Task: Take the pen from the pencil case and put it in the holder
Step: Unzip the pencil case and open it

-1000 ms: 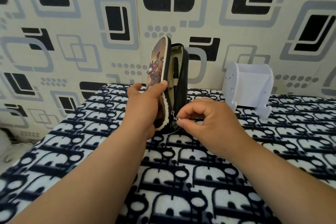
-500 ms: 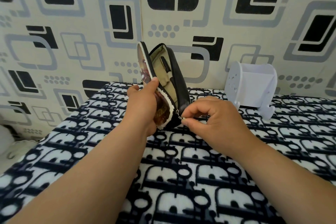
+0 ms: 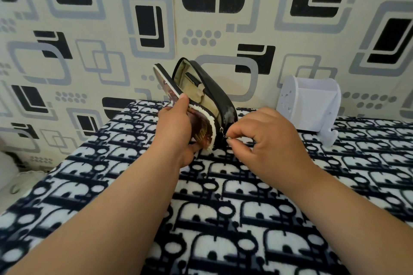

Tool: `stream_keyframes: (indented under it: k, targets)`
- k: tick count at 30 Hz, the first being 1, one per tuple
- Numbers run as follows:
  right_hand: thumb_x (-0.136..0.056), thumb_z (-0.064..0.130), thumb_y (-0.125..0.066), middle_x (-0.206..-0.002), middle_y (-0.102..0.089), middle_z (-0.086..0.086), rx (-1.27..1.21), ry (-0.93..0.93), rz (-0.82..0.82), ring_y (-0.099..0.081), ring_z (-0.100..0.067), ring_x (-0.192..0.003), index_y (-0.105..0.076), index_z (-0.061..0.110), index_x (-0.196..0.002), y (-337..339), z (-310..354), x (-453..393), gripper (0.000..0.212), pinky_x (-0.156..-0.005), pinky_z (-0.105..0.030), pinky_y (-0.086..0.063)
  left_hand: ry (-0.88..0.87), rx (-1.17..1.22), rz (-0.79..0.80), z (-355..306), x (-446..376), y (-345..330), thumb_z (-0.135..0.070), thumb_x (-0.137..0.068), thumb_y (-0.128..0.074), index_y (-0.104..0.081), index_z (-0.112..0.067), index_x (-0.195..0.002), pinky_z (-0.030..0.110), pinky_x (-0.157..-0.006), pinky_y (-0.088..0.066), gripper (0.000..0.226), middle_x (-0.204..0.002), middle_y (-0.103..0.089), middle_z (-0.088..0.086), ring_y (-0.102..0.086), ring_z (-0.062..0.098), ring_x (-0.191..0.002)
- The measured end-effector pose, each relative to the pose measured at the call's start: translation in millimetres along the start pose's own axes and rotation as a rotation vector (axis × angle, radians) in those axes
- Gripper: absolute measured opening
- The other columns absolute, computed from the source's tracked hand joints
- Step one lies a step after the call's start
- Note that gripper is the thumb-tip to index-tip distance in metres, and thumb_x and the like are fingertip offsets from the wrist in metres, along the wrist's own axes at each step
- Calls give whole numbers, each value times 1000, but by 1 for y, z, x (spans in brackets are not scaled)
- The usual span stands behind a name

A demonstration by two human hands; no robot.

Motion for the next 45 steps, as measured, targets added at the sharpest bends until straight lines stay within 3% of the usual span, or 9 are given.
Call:
stream_keyframes:
  k: [5, 12, 18, 23, 28, 34, 37, 42, 45]
  targets:
    - [-73, 11, -65, -66, -66, -1, 77, 71, 28, -54, -24, -68, -69, 14, -71, -3, -1, 0, 5, -66, -25, -39, 18, 18, -10, -1, 0, 1, -48, -84, -51, -55, -24, -117, 36, -56, -51, 41, -112, -66, 7, -63, 28, -94]
    - [-73, 11, -68, -63, -65, -1, 106, 107, 107, -53, -25, -66, -70, 14, -71, -12, -2, 2, 4, -61, -36, -47, 70, 77, 31, -1, 2, 1, -50, -87, -47, -59, -22, -111, 36, -41, -53, 39, -101, -70, 10, -66, 28, -84]
    - [-72, 11, -69, -65, -66, -2, 101, 66, 100, -53, -25, -68, -71, 14, -72, -14, -5, 1, 4, -62, -36, -48, 89, 146, 97, 0, 0, 0, -51, -87, -45, -61, -22, -92, 42, -57, -56, 34, -92, -69, 10, -67, 30, -83]
    - [-70, 12, -71, -63, -65, 0, 137, 106, 20, -50, -25, -70, -70, 15, -69, -12, -2, 0, 3, -62, -27, -37, 133, 237, 144, 3, 1, -1, -49, -88, -44, -62, -19, -93, 42, -53, -56, 35, -88, -68, 12, -66, 29, -77]
    - [-68, 13, -72, -66, -60, 0, 190, 116, 17, -49, -26, -73, -71, 15, -71, -15, -3, 1, 3, -64, -28, -34, 121, 286, 133, 3, 1, 0, -49, -89, -43, -60, -18, -82, 41, -54, -55, 36, -84, -66, 12, -64, 30, -78]
    - [-70, 15, -71, -69, -58, 0, 173, 71, 12, -47, -25, -77, -72, 16, -73, -17, -6, 1, 3, -66, -31, -37, 122, 309, 177, 1, 3, 1, -44, -90, -42, -62, -13, -107, 49, -57, -57, 41, -93, -68, 16, -67, 33, -83]
    - [-70, 16, -72, -70, -58, 0, 145, 49, 20, -47, -25, -79, -72, 16, -72, -20, -7, 2, 2, -67, -30, -37, 120, 288, 230, 1, 2, 0, -42, -90, -38, -61, -12, -115, 53, -71, -57, 44, -109, -67, 20, -66, 38, -96]
    - [-67, 13, -74, -64, -55, 0, 133, 33, -46, -47, -25, -74, -72, 16, -67, -23, -6, 4, 3, -66, -30, -33, 126, 303, 261, 1, 4, -2, -40, -90, -35, -59, -12, -119, 55, -81, -53, 47, -117, -65, 19, -63, 39, -102]
    - [-67, 15, -70, -65, -55, 0, 196, 33, -105, -50, -27, -75, -71, 16, -64, -25, -4, 5, 3, -71, -33, -27, 110, 293, 282, 1, 5, -3, -37, -89, -35, -60, -10, -117, 52, -79, -55, 46, -114, -67, 19, -65, 38, -99]
Point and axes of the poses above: each hand's wrist, its own x-axis away from the middle knuckle, its own y-axis out of the back of the hand, z = x × y, the point moved 2 cm from there along -x, towards the middle knuckle
